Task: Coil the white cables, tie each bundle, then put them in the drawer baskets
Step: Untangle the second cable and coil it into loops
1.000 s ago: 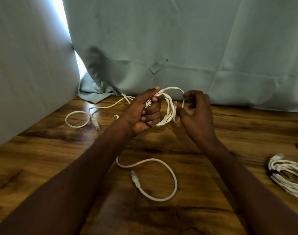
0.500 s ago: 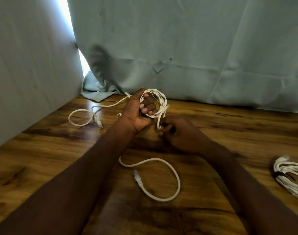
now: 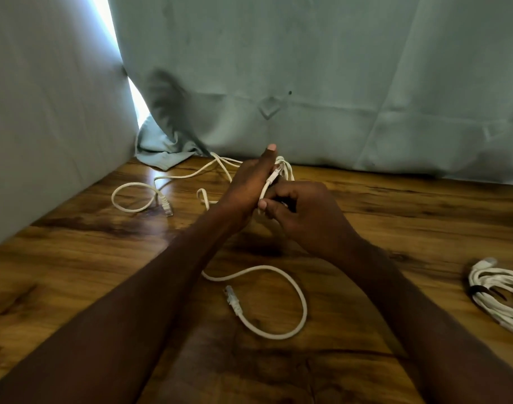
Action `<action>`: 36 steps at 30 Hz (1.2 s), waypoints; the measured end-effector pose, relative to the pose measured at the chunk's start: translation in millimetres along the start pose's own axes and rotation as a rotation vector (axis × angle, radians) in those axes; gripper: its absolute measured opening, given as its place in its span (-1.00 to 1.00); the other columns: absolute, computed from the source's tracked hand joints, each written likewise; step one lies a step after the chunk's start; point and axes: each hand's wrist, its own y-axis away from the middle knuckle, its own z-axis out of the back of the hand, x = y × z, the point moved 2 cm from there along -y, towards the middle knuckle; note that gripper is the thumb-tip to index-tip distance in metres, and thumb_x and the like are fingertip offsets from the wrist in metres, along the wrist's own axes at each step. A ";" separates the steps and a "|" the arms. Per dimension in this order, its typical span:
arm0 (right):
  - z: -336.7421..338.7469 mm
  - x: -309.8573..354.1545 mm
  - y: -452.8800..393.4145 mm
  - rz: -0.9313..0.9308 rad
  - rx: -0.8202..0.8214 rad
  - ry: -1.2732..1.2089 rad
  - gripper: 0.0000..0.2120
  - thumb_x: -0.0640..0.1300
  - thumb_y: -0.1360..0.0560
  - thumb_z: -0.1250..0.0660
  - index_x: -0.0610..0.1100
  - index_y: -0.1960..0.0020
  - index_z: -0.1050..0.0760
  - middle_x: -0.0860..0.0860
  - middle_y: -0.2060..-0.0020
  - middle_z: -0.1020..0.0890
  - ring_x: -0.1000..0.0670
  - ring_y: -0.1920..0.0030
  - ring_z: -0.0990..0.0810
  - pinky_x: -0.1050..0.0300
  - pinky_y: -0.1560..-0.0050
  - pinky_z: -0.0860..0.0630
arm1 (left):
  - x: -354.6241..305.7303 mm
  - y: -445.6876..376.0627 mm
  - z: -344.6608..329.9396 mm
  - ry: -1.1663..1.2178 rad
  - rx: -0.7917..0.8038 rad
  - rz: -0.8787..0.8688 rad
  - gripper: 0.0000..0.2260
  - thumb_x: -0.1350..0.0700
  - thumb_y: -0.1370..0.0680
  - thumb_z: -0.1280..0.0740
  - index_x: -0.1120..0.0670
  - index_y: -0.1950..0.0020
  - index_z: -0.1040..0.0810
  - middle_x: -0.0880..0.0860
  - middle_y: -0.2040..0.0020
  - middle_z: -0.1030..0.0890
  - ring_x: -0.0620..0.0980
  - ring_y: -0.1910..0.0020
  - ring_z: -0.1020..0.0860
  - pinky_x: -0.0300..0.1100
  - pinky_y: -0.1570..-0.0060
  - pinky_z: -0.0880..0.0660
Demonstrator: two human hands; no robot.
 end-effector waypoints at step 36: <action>-1.0 -34.7 -4.8 -0.531 -0.541 -0.759 -0.86 -0.15 -0.74 -0.17 -0.17 -0.05 -0.42 0.00 0.44 -0.46 -0.01 0.52 -0.49 0.18 0.51 -0.46 | -5.6 20.8 -41.6 0.244 0.293 0.251 -0.48 -0.16 -0.72 -0.10 0.21 0.19 -0.53 0.10 0.51 -0.43 -0.02 0.55 -0.41 -0.23 0.44 -0.43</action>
